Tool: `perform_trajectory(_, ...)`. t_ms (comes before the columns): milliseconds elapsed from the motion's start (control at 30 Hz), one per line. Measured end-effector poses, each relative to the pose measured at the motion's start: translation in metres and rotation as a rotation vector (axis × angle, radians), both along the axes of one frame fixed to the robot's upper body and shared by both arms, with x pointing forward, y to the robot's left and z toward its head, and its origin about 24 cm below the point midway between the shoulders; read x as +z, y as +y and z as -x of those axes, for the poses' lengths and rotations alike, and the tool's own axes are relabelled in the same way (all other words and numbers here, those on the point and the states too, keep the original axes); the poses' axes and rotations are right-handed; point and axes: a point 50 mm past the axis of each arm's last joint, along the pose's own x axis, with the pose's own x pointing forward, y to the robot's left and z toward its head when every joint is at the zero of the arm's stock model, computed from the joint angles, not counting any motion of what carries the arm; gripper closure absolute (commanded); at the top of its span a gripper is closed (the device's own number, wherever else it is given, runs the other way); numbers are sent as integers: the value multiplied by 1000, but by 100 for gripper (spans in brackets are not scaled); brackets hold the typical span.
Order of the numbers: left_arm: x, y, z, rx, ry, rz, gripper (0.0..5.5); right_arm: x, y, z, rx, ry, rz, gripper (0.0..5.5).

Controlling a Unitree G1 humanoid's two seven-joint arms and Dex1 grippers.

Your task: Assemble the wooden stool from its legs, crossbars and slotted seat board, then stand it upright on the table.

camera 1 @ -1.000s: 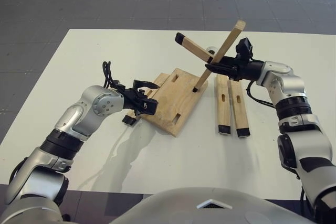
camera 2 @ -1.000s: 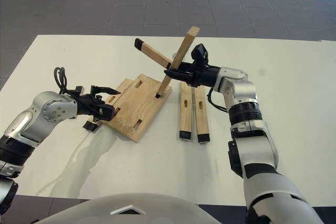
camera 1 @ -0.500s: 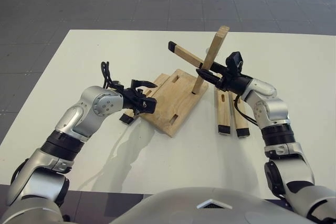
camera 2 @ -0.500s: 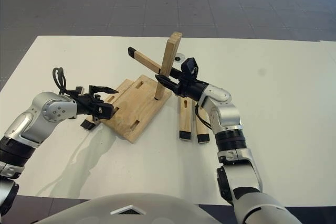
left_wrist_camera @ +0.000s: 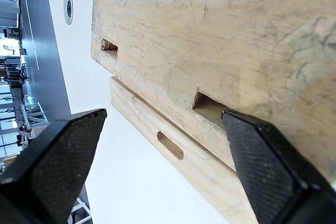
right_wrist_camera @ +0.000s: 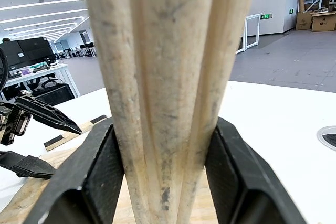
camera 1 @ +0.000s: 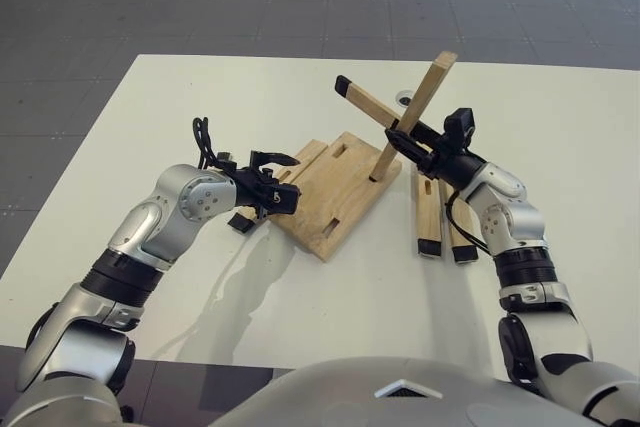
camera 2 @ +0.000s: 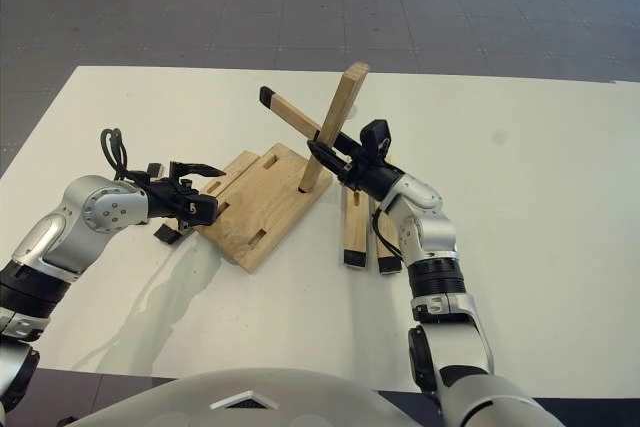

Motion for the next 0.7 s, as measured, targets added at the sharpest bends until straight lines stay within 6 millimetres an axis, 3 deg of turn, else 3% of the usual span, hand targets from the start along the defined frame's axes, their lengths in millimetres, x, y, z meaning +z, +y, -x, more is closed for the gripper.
perform_trajectory(267,0,0,0,-1,0,2,141,-1,-3,0,6,4,-8,347)
perform_trajectory(467,-1,-6,1,-25,4,28,141,2,-21,-2,11,36,-9,347)
perform_trajectory(700,-1,-7,2,-29,4,29,141,2,-22,-3,17,37,-10,347)
